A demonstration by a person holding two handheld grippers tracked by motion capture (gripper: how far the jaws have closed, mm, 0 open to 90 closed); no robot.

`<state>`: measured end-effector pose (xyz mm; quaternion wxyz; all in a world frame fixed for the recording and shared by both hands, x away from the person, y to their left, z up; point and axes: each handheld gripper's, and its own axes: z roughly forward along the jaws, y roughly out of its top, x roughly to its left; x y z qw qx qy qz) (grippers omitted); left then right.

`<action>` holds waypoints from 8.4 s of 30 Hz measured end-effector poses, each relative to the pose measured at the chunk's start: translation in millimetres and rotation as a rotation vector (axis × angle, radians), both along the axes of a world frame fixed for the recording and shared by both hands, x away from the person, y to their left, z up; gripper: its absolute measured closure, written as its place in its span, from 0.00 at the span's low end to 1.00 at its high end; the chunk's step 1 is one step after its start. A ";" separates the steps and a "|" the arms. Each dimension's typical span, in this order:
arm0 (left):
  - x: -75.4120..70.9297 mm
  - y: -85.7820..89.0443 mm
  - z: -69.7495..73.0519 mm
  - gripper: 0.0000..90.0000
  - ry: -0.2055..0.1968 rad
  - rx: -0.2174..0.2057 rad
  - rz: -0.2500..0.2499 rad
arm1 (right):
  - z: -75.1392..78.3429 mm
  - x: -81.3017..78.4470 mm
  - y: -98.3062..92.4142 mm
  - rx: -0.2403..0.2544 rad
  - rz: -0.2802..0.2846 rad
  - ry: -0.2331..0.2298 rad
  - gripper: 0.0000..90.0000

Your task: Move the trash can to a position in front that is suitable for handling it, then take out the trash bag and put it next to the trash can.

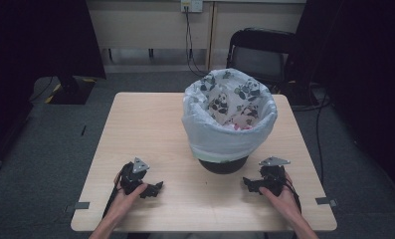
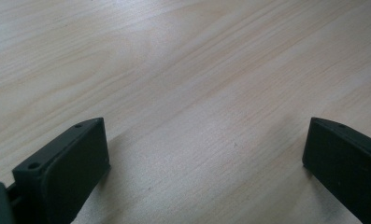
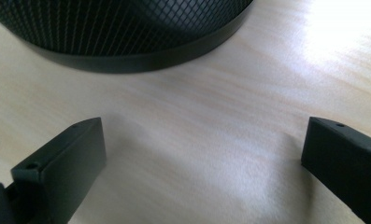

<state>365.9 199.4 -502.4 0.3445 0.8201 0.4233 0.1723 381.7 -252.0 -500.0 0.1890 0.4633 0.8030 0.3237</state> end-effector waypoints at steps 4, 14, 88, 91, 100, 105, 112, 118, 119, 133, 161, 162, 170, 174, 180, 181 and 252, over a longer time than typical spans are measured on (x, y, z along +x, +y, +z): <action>-0.6 2.4 1.0 0.00 0.005 0.010 -0.038 | 2.9 -2.6 -3.3 -0.002 0.017 0.007 0.08; -5.4 1.3 8.3 0.19 0.041 -0.029 -0.085 | 15.5 -7.3 -9.0 0.087 0.091 0.041 0.22; 92.5 -22.8 92.5 0.44 -0.090 -0.388 -0.065 | 114.3 72.3 16.8 0.278 0.089 -0.231 0.49; 79.9 -18.2 92.0 0.48 -0.096 -0.392 -0.075 | 114.3 66.9 21.0 0.284 0.099 -0.223 0.50; 53.1 -7.7 90.3 0.48 -0.103 -0.402 -0.139 | 114.2 49.7 24.9 0.296 0.149 -0.208 0.50; 46.4 -2.5 91.4 0.46 -0.100 -0.397 -0.172 | 111.9 42.0 26.3 0.324 0.168 -0.199 0.50; 33.1 4.0 91.1 0.47 -0.085 -0.400 -0.232 | 114.2 30.0 28.5 0.312 0.205 -0.184 0.49; 25.0 15.1 88.3 0.45 -0.075 -0.418 -0.325 | 114.8 22.7 32.1 0.332 0.247 -0.146 0.53; 25.3 16.1 86.9 0.41 -0.066 -0.428 -0.316 | 115.5 21.5 32.7 0.327 0.258 -0.140 0.52; 35.9 27.8 82.0 0.28 -0.019 -0.393 -0.206 | 115.6 26.3 29.1 0.326 0.259 -0.122 0.36; -9.9 64.4 175.2 0.37 -0.271 -0.568 -0.306 | 183.2 18.0 -3.2 0.452 0.203 -0.258 0.38; -9.9 64.4 175.2 0.37 -0.271 -0.568 -0.306 | 183.2 18.0 -3.2 0.452 0.203 -0.258 0.38; -30.8 46.5 213.1 0.27 -0.359 -0.574 -0.386 | 214.4 9.2 2.6 0.544 0.255 -0.316 0.34; -30.2 27.3 219.5 0.22 -0.325 -0.558 -0.450 | 225.3 -0.1 16.6 0.551 0.315 -0.326 0.30; -30.9 7.0 216.5 0.25 -0.336 -0.456 -0.433 | 235.6 -17.1 38.8 0.536 0.380 -0.350 0.24; -31.3 4.7 215.8 0.26 -0.341 -0.438 -0.434 | 236.8 -19.7 42.0 0.535 0.393 -0.353 0.23; -35.5 -4.5 279.0 0.96 -0.506 -0.514 -0.613 | 308.9 -18.1 158.0 0.484 0.745 -0.308 0.20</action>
